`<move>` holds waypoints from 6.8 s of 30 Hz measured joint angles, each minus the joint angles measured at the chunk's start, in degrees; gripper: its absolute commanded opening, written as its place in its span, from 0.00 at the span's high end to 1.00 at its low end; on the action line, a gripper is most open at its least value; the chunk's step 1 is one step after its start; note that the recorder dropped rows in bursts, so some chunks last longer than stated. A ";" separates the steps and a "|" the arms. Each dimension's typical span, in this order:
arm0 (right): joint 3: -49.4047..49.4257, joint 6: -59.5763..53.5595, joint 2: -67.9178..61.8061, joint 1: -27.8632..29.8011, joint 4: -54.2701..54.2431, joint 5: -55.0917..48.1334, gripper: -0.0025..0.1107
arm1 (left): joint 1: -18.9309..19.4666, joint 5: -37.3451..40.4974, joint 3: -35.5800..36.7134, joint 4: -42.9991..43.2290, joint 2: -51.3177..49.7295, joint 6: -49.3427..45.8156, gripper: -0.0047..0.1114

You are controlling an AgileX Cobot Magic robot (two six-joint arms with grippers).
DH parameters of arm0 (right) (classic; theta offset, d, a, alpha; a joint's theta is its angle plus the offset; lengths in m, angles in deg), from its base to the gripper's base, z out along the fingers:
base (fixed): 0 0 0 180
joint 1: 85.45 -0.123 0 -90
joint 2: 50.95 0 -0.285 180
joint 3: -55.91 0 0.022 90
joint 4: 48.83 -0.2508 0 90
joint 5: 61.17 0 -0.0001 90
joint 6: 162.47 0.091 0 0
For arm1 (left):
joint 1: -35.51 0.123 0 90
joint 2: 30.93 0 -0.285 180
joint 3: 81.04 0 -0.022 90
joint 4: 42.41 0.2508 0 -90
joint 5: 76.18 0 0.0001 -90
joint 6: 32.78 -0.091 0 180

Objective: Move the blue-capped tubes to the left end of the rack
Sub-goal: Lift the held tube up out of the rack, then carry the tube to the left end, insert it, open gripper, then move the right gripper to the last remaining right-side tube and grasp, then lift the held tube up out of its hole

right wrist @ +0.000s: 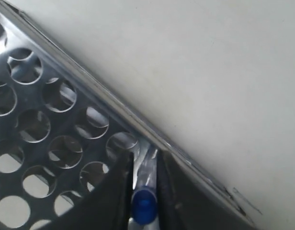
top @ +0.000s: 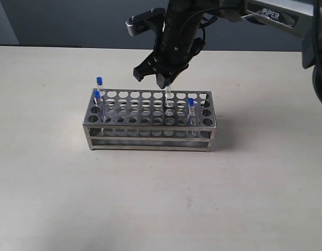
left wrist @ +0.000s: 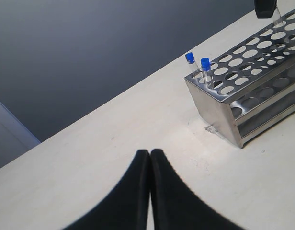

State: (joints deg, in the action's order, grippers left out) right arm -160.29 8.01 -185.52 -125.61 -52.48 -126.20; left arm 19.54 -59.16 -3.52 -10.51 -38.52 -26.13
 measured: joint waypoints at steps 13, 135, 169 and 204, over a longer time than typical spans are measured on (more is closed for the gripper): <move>0.00 0.00 9.55 -0.11 -1.37 -0.68 0.99 | 0.00 0.00 0.00 0.00 0.00 0.00 0.95; -3.07 3.29 5.38 -7.04 9.62 -4.44 0.87 | 0.00 0.00 0.00 0.00 0.00 0.00 0.95; 19.43 2.72 11.81 -1.30 7.73 -4.23 0.73 | 0.00 0.00 0.00 0.00 0.00 0.00 0.95; 17.93 1.62 23.55 -4.92 5.75 0.60 0.99 | 0.00 0.00 0.00 0.00 0.00 0.00 0.95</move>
State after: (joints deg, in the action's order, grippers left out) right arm -142.36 9.63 -161.96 -130.53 -46.73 -125.60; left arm 19.54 -59.16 -3.52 -10.51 -38.52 -26.13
